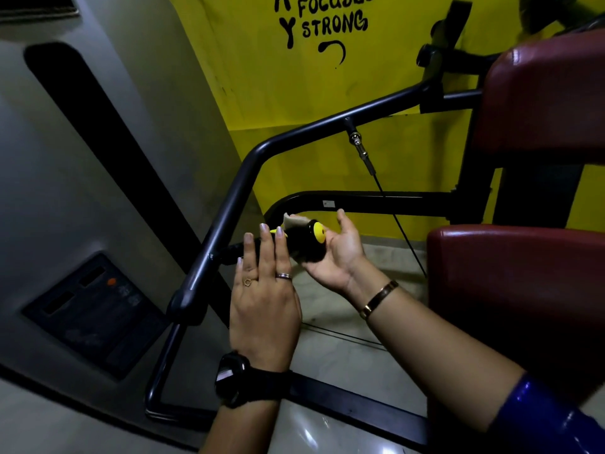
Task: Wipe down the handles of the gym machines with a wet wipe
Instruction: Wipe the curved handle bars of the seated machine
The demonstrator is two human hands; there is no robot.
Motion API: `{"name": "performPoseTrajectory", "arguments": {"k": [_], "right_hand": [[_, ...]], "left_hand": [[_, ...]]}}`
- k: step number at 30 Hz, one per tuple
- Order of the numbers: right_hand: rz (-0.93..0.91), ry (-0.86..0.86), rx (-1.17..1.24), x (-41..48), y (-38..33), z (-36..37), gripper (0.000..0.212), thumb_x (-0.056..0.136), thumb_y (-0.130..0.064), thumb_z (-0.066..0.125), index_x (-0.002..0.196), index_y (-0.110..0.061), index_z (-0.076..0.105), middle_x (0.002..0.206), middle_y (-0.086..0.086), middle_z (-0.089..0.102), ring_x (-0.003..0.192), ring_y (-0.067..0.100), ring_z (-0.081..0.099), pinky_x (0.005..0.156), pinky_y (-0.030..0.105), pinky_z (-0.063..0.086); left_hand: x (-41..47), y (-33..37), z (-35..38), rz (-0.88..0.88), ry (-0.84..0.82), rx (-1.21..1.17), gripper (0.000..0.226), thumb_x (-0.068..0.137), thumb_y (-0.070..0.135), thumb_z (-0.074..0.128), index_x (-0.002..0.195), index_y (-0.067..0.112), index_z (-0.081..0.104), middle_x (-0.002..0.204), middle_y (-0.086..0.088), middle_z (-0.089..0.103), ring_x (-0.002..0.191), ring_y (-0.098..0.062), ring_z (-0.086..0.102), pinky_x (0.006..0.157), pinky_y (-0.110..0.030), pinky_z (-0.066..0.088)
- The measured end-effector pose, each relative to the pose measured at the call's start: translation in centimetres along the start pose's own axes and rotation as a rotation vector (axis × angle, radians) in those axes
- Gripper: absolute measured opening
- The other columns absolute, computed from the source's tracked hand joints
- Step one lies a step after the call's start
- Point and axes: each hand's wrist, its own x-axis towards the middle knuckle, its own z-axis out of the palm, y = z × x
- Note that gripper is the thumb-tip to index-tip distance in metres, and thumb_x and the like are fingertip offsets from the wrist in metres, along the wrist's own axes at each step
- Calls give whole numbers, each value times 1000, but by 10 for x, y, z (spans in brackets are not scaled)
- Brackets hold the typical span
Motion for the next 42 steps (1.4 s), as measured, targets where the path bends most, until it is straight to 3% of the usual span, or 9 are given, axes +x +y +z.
{"name": "performPoseTrajectory", "arguments": {"k": [3,8,13,17,21,26,31,35,42], "right_hand": [[51,18,-22,-3,2,-10,81,93,-67,21,135,-4,52,134,23,54,122,35,53,103,45,40],[-2,41,32,-11,-16,-23,78,93,-62,30,119,5,59,118,28,63,99,37,65,82,50,54],[-39,-23,-1,0,-19,-7,84,95,-62,21,102,8,67,109,26,63,97,33,62,96,40,43],[76,-62,-42,11,4,-4,84,92,-69,23,129,-2,56,129,23,57,117,32,55,100,40,41],[102,-119,-88,10,4,-17,87,91,-71,22,129,1,54,134,23,54,129,34,48,113,46,31],[17,-245,-31,13,-17,-16,90,93,-67,21,100,7,71,116,24,65,106,32,63,86,35,54],[97,-354,-201,28,-8,1,93,94,-67,13,111,8,63,114,19,66,105,28,64,90,33,51],[209,-348,-152,34,9,-6,86,91,-71,24,116,-1,66,118,17,63,103,26,62,91,31,50],[124,-345,-136,28,-17,-19,84,96,-62,21,118,9,61,127,26,57,110,32,61,93,39,52]], "left_hand": [[0,1,0,-5,0,-8,72,85,13,46,153,6,23,160,-15,21,147,-32,17,114,-43,26],[1,1,1,-1,13,-17,71,85,11,48,152,5,25,159,-16,23,146,-32,16,114,-43,25],[1,1,1,-7,15,-23,71,84,11,48,152,5,28,158,-16,24,146,-33,19,113,-44,25],[0,1,0,-10,16,-25,69,86,12,43,152,5,26,159,-15,23,146,-32,19,113,-44,26],[1,1,0,-7,20,-37,67,87,13,40,152,6,25,159,-15,22,146,-31,18,113,-44,25],[1,2,-1,-7,21,-28,70,84,11,50,151,5,29,158,-16,25,145,-32,19,112,-43,25],[0,2,1,-7,23,-22,71,84,12,48,152,5,27,158,-15,24,145,-32,19,113,-43,26],[0,2,1,-9,33,-43,70,85,11,45,152,5,26,158,-15,24,146,-31,18,112,-43,29],[0,2,0,-5,22,-53,64,89,10,35,152,4,27,158,-16,26,146,-33,21,111,-45,32]]}}
